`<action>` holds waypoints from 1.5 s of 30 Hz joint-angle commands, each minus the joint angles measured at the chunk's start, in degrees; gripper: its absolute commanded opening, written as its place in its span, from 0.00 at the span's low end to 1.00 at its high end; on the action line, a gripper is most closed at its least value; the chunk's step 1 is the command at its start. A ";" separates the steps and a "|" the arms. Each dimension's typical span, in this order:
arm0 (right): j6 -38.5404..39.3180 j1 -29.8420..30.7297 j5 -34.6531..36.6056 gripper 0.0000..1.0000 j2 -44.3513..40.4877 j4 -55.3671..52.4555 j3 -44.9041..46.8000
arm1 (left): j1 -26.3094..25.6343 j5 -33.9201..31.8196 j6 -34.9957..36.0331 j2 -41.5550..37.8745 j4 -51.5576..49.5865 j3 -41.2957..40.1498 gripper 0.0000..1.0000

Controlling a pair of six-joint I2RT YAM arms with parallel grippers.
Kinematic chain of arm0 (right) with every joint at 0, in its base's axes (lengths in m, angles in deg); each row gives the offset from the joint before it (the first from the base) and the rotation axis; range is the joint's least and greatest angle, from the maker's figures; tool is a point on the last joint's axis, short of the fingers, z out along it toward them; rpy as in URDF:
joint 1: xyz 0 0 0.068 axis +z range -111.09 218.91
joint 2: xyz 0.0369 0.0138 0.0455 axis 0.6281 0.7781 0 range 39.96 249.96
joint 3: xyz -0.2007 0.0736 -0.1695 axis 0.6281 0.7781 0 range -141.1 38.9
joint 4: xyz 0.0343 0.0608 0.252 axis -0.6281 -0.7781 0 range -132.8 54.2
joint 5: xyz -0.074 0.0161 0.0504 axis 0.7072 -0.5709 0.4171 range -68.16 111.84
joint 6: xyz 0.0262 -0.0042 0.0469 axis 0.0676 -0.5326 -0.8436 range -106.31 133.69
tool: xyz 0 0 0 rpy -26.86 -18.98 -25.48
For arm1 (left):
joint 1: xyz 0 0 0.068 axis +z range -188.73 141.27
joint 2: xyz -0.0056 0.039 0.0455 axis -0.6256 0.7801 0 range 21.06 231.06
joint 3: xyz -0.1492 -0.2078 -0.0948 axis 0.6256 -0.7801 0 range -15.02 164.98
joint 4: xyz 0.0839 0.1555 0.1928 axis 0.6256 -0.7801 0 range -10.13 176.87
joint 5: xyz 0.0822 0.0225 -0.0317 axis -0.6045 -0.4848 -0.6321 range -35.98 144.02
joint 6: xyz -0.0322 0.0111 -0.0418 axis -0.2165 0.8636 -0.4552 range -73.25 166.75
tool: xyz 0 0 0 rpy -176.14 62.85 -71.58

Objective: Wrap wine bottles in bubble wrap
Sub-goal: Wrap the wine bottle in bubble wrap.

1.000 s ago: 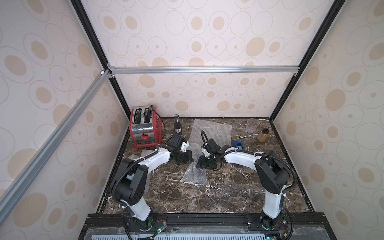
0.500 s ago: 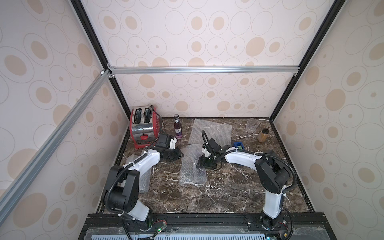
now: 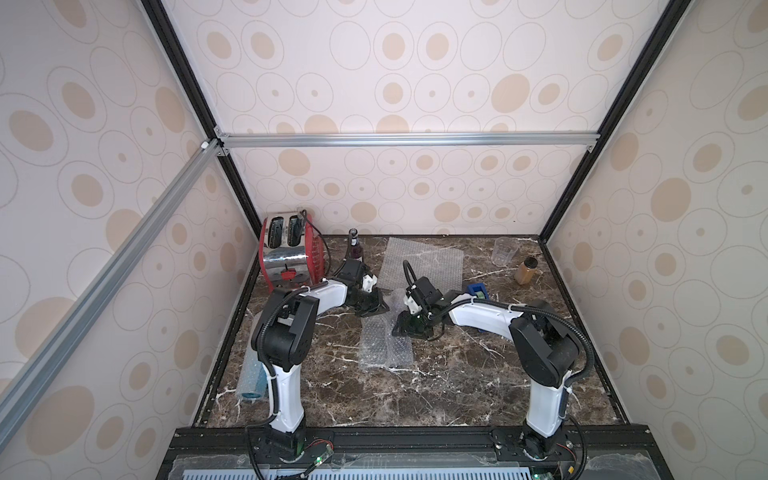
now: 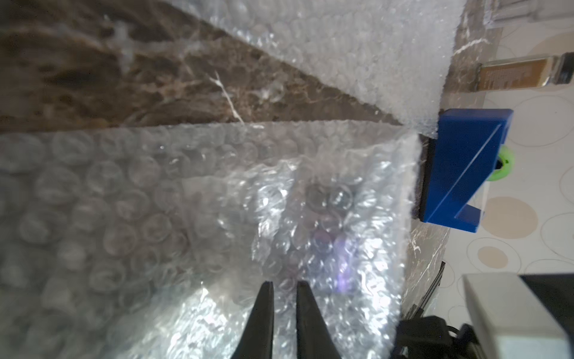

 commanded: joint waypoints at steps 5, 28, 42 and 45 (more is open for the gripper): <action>0.33 0.29 2.84 0.37 4.65 -3.85 2.55 | -3.95 4.93 -1.76 2.59 -0.05 1.69 0.10; 0.88 0.22 3.14 0.37 5.07 -5.28 1.95 | -0.19 -5.99 1.46 -13.70 -5.79 -5.85 0.11; 1.24 0.21 3.19 0.36 5.23 -5.60 1.09 | -4.64 -0.53 1.68 -1.78 -4.45 -2.29 0.00; 0.96 0.23 2.94 0.37 5.27 -4.28 1.87 | -4.69 0.48 -0.01 -0.18 -2.72 -2.50 0.00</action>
